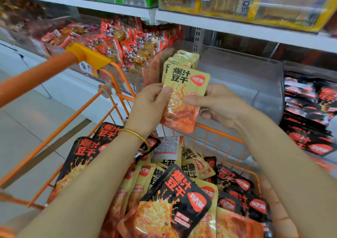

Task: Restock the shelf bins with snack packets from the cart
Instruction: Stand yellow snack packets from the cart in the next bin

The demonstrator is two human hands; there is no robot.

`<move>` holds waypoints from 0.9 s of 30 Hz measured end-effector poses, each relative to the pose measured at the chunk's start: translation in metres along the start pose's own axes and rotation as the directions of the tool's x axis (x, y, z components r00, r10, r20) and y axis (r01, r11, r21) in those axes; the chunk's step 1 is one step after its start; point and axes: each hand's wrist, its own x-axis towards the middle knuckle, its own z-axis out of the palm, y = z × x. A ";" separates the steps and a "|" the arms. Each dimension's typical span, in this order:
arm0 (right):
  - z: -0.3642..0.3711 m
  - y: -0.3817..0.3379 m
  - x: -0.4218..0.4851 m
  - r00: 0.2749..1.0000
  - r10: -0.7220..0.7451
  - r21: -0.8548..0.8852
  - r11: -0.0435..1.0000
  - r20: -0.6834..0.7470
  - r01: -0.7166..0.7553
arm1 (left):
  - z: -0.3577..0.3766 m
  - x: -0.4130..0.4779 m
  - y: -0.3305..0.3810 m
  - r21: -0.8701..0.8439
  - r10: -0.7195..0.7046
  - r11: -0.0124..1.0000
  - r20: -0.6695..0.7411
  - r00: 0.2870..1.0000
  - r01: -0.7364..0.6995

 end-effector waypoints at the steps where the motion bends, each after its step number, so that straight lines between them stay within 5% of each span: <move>1: -0.004 -0.004 0.008 0.996 -0.018 0.010 1.000 -0.091 0.019 | -0.001 0.000 0.000 0.065 0.010 0.998 -0.002 1.000 -0.010; 3: -0.015 -0.012 0.027 0.959 -0.076 0.048 0.995 -0.274 0.093 | -0.002 0.003 -0.006 0.375 0.060 0.925 0.004 0.998 -0.057; 6: -0.016 -0.003 0.066 0.936 -0.108 -0.032 0.994 -0.335 0.104 | 0.000 0.001 -0.021 0.674 0.014 0.734 0.101 0.995 -0.079; 9: -0.007 0.022 0.109 0.928 -0.109 -0.388 0.921 -0.355 -0.040 | 0.004 -0.004 -0.025 0.764 -0.013 0.637 0.138 0.990 -0.098; 14: 0.002 0.036 0.143 0.890 -0.173 -0.751 0.617 -0.421 -0.235 | 0.005 -0.006 -0.024 0.775 -0.007 0.624 0.134 0.991 -0.101; 20: 0.016 0.035 0.159 0.871 -0.155 -0.674 0.699 -0.467 -0.237 | 0.006 -0.007 -0.022 0.759 -0.015 0.645 0.122 0.992 -0.084; 23: 0.020 0.033 0.157 0.876 -0.037 -0.498 0.834 -0.480 -0.237 | 0.005 -0.007 -0.022 0.752 -0.015 0.654 0.122 0.992 -0.083; 27: 0.018 0.024 0.138 0.901 0.034 -0.443 0.863 -0.432 -0.245 | 0.004 -0.006 -0.022 0.736 -0.021 0.673 0.119 0.993 -0.074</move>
